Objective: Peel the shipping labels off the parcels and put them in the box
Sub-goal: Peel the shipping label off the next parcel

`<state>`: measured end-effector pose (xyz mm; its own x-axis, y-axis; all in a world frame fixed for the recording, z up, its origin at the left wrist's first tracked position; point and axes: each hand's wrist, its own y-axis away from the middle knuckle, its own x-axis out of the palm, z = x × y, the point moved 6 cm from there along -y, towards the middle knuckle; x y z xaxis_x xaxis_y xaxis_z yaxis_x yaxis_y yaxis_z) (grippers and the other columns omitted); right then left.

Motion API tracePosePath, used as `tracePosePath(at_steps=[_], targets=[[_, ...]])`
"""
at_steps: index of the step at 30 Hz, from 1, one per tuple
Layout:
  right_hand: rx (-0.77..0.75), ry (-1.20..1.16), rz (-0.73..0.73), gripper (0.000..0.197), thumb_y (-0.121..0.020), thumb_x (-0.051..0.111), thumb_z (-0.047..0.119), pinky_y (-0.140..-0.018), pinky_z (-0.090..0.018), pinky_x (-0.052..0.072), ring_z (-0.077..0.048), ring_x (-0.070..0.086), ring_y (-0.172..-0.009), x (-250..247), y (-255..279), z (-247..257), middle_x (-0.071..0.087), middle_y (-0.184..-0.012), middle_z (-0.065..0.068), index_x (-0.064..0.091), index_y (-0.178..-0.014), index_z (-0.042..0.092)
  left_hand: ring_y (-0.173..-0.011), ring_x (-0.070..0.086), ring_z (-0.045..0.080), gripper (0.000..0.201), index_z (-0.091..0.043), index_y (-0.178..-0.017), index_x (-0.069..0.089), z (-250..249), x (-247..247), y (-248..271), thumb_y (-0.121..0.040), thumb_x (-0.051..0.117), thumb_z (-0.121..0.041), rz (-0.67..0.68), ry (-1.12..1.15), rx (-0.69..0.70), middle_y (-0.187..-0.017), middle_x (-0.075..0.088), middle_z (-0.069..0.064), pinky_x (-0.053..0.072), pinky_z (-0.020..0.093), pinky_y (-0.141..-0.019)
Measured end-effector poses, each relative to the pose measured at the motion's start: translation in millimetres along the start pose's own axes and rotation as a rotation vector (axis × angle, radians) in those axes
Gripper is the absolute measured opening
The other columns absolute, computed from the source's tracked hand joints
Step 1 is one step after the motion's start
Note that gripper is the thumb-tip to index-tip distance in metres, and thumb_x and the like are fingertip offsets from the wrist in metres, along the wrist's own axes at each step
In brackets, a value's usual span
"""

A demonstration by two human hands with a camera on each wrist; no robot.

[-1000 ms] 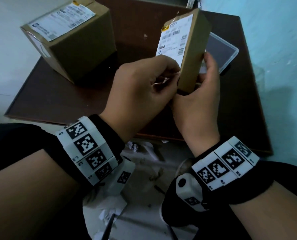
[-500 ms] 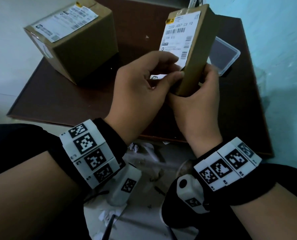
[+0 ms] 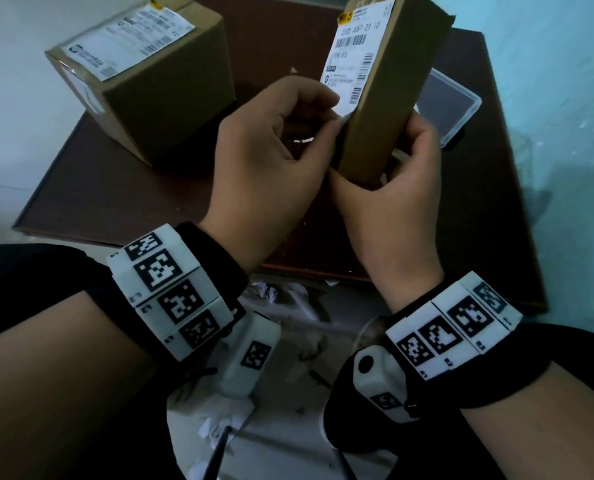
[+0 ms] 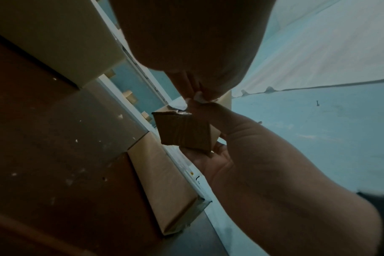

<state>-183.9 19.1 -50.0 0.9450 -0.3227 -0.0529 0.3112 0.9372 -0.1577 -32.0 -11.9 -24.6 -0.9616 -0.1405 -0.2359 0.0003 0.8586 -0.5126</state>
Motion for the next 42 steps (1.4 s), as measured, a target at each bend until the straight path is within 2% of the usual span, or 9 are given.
tracePosePath(at_steps=[2, 6, 10, 13, 21, 25, 30, 35, 42], targets=[[0.023, -0.036, -0.005, 0.078, -0.08, 0.095, 0.011, -0.09, -0.021, 0.061, -0.006, 0.07, -0.117, -1, 0, 1, 0.061, -0.134, 0.001, 0.048, -0.143, 0.013, -0.091, 0.072, 0.003, 0.013, -0.002, -0.108, 0.07, 7, -1, -2, -0.096, 0.073, -0.006, -0.052, 0.089, -0.073, -0.097, 0.074, 0.0, 0.055, 0.017, -0.082], [0.031, -0.054, -0.029, 0.081, -0.074, 0.1, 0.015, -0.094, -0.028, 0.062, -0.008, 0.071, -0.118, 1, -1, 4, 0.064, -0.134, 0.002, 0.051, -0.139, 0.016, -0.091, 0.076, 0.01, 0.017, -0.001, -0.112, 0.066, 14, -5, -3, -0.097, 0.073, -0.007, -0.158, 0.336, -0.218, -0.098, 0.075, 0.007, 0.058, 0.022, -0.079], [0.031, -0.065, -0.034, 0.07, -0.08, 0.094, 0.006, -0.085, -0.023, 0.062, -0.005, 0.075, -0.106, -1, 0, 2, 0.068, -0.121, 0.007, 0.051, -0.136, 0.009, -0.096, 0.076, 0.01, 0.028, 0.004, -0.107, 0.071, 4, 2, 3, -0.086, 0.085, -0.006, -0.037, 0.189, -0.116, -0.101, 0.077, 0.006, 0.058, 0.021, -0.086], [0.025, -0.05, -0.038, 0.07, -0.078, 0.095, 0.008, -0.086, -0.027, 0.063, -0.009, 0.076, -0.108, -1, -2, 0, 0.068, -0.125, 0.0, 0.052, -0.133, 0.01, -0.093, 0.076, 0.009, 0.024, 0.003, -0.102, 0.073, 6, 1, 3, -0.085, 0.086, -0.008, -0.036, 0.156, -0.111, -0.096, 0.077, 0.003, 0.059, 0.023, -0.085], [0.01, 0.003, 0.007, 0.072, -0.074, 0.099, 0.013, -0.089, -0.031, 0.064, -0.012, 0.074, -0.111, 1, -1, -1, 0.064, -0.132, -0.009, 0.052, -0.127, 0.019, -0.079, 0.067, -0.006, 0.008, -0.011, -0.1, 0.071, 9, 1, 1, -0.095, 0.075, -0.008, -0.036, 0.074, -0.136, -0.087, 0.07, -0.012, 0.05, 0.012, -0.073], [0.06, 0.005, -0.002, 0.076, -0.073, 0.101, 0.02, -0.091, -0.028, 0.063, -0.009, 0.071, -0.115, -1, -2, 0, 0.064, -0.133, -0.001, 0.052, -0.131, 0.021, -0.086, 0.072, 0.006, 0.012, -0.005, -0.112, 0.068, 16, -5, -2, -0.103, 0.061, -0.007, -0.136, 0.214, -0.196, -0.091, 0.074, -0.002, 0.056, 0.024, -0.08], [0.051, -0.002, 0.011, 0.071, -0.076, 0.097, 0.013, -0.087, -0.022, 0.062, -0.006, 0.072, -0.111, 0, 0, 1, 0.063, -0.132, -0.006, 0.053, -0.131, 0.013, -0.098, 0.075, 0.009, 0.027, -0.004, -0.114, 0.071, 8, -1, 1, -0.092, 0.081, -0.015, -0.094, 0.127, -0.14, -0.103, 0.077, 0.002, 0.061, 0.027, -0.088], [0.072, 0.016, 0.046, 0.071, -0.076, 0.097, 0.011, -0.081, -0.017, 0.06, -0.001, 0.071, -0.106, 2, 1, 0, 0.063, -0.13, -0.003, 0.052, -0.13, 0.017, -0.084, 0.068, -0.006, 0.011, -0.007, -0.101, 0.074, 9, -6, -3, -0.094, 0.078, -0.013, -0.091, 0.011, -0.104, -0.091, 0.072, -0.013, 0.051, 0.011, -0.077], [0.128, 0.039, 0.063, 0.076, -0.075, 0.099, 0.022, -0.084, -0.019, 0.061, -0.003, 0.07, -0.11, 3, 0, -4, 0.064, -0.13, 0.004, 0.052, -0.135, 0.023, -0.086, 0.072, 0.005, 0.011, -0.015, -0.108, 0.074, 22, -6, -7, -0.101, 0.066, -0.017, -0.066, 0.115, -0.279, -0.093, 0.077, -0.002, 0.054, 0.02, -0.075]])
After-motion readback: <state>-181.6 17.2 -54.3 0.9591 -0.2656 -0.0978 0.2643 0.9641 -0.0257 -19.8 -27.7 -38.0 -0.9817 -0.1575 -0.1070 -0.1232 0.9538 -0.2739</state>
